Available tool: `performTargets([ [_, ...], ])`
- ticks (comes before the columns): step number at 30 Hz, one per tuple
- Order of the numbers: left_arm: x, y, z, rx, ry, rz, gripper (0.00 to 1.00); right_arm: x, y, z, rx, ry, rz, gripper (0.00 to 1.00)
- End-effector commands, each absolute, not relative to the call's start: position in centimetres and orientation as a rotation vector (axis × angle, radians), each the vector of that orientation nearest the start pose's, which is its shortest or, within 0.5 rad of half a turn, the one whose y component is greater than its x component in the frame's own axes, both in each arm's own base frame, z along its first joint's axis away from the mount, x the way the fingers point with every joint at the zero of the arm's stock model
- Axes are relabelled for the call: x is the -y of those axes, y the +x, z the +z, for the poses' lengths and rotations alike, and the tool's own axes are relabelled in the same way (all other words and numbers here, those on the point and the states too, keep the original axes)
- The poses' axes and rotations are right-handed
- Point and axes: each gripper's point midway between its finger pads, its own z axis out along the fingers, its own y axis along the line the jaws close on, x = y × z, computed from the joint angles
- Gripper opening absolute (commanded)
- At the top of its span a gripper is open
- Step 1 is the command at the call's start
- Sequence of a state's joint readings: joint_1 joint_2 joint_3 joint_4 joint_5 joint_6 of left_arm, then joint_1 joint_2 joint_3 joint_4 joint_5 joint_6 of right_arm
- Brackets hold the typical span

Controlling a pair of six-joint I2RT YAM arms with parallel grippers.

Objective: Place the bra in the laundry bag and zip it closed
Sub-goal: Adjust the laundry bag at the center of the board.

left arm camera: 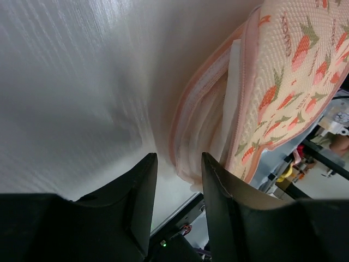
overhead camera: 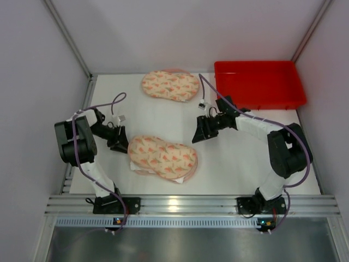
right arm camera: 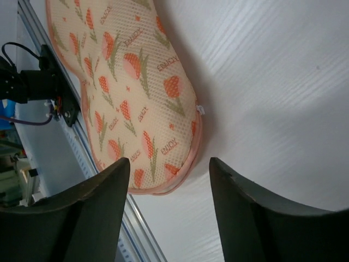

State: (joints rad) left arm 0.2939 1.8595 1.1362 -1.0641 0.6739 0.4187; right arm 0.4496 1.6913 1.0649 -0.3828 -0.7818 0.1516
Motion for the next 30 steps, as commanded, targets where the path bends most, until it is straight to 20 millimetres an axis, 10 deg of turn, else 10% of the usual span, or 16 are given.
performTargets([
  [1,3.3,25.6,4.4,-2.864,0.064,-1.202,0.43,-26.2,28.0,12.0,-2.394,-0.663,1.268,0.63],
  [7,4.4,26.7,3.2,-2.858,0.041,-1.316,0.20,-26.2,29.3,12.7,-2.364,-0.645,1.292,0.73],
  [12,5.5,32.8,3.8,-2.813,0.181,-1.242,0.00,-26.1,29.3,12.5,-2.362,-0.631,1.312,0.75],
  [19,10.4,42.3,3.7,-2.731,0.528,-1.038,0.03,-25.6,29.0,11.3,-2.392,-0.573,1.317,0.74],
  [26,21.6,40.7,3.1,-2.635,0.962,-1.087,0.11,-25.7,29.3,10.0,-2.387,-0.508,1.316,0.65],
  [30,23.9,40.7,3.7,-2.665,0.952,-0.980,0.13,-25.3,28.8,9.0,-2.401,-0.482,1.289,0.57],
])
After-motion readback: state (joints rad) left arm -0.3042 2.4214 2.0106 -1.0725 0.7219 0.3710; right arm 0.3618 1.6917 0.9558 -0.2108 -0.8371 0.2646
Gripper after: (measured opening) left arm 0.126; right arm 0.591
